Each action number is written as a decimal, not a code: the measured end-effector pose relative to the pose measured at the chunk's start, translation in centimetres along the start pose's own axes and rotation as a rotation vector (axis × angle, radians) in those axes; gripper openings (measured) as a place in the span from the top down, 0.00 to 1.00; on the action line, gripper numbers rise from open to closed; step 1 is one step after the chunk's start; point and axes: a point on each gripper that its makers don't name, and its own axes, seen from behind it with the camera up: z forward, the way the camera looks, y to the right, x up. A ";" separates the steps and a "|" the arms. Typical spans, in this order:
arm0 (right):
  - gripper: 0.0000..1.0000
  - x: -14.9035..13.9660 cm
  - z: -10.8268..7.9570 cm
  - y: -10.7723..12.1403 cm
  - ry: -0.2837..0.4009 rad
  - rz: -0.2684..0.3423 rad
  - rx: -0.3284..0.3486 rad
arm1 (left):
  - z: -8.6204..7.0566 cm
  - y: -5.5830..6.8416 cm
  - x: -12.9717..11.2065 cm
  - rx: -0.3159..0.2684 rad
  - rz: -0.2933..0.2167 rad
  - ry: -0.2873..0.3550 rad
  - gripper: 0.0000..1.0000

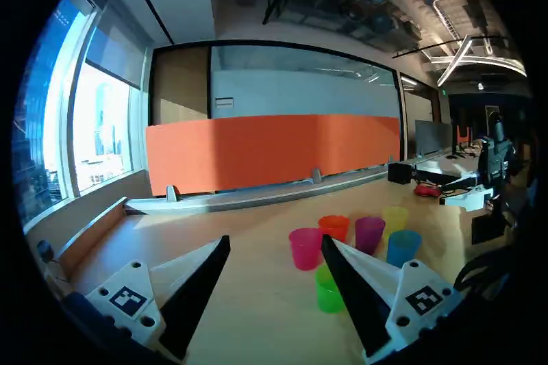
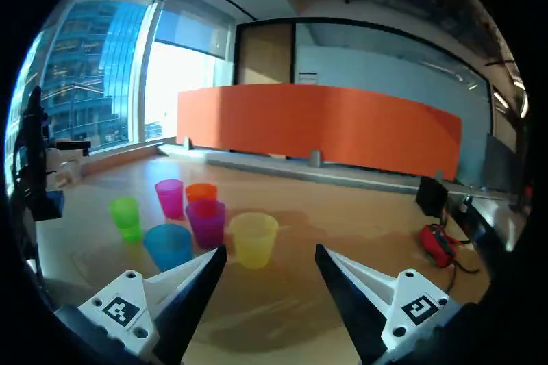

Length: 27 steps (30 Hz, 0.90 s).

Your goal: Pour water

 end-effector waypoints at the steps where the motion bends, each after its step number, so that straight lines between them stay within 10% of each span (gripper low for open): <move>1: 0.00 0.1 0.0 0.3 0.011 0.001 -0.020 | 0.0 -0.2 0.1 0.014 0.000 0.006 0.01; 27: 0.00 8.8 -0.2 4.2 0.317 0.049 -0.288 | 0.5 -1.1 3.9 0.161 0.001 0.138 0.01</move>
